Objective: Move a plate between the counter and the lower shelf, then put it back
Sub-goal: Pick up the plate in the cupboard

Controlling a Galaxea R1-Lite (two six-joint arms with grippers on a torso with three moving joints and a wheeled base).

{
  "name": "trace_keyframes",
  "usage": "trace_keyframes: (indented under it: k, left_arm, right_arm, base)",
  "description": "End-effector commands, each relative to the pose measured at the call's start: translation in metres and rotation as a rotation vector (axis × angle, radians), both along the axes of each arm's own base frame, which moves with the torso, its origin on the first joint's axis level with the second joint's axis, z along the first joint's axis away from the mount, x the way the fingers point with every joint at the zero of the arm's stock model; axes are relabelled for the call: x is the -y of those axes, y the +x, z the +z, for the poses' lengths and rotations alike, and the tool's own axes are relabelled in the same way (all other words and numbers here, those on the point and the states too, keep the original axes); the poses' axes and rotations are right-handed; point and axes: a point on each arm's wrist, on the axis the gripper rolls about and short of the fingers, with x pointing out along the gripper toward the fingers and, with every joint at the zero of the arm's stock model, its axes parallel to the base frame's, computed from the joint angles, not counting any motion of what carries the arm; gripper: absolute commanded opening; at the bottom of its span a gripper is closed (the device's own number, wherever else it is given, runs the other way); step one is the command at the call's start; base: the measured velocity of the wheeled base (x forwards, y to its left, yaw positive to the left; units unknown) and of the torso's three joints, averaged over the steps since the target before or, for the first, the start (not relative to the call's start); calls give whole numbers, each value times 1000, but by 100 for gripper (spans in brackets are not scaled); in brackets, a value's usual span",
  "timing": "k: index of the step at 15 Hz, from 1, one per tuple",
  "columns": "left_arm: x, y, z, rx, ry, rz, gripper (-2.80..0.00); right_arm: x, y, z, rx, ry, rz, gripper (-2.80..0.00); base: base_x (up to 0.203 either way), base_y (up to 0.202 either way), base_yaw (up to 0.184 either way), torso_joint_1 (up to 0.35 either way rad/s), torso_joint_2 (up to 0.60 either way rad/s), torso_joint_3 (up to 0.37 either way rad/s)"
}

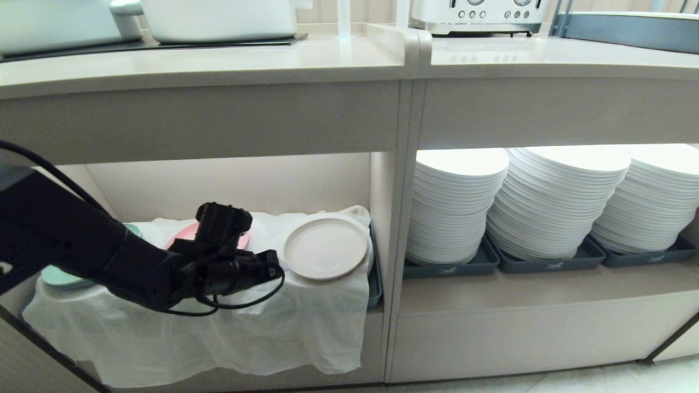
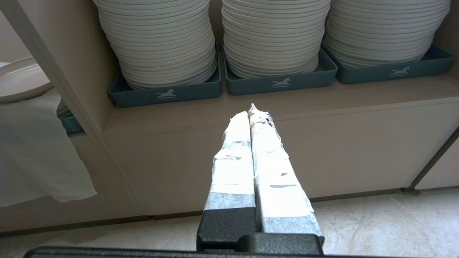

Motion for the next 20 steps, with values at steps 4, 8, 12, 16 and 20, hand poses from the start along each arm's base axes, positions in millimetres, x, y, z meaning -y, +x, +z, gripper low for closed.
trace_keyframes:
  k: [4, 8, 12, 16, 20]
  left_arm:
    - [8, 10, 2, 9, -4, -8, 0]
    - [17, 17, 8, 39, -9, -21, 0]
    - [24, 20, 0, 29, 13, -20, 0]
    - [31, 24, -4, 30, 15, -30, 0]
    - [41, 30, -7, 44, 32, -29, 0]
  right_arm:
    - [0, 0, 0, 0, 0, 0, -280]
    - [0, 0, 0, 0, 0, 0, -280]
    - [0, 0, 0, 0, 0, 0, -280]
    - [0, 0, 0, 0, 0, 0, -280]
    - [0, 0, 0, 0, 0, 0, -280]
  base:
    - [0, 0, 0, 0, 0, 0]
    - [0, 0, 0, 0, 0, 0]
    - [0, 0, 0, 0, 0, 0]
    - [0, 0, 0, 0, 0, 0]
    - [0, 0, 0, 0, 0, 0]
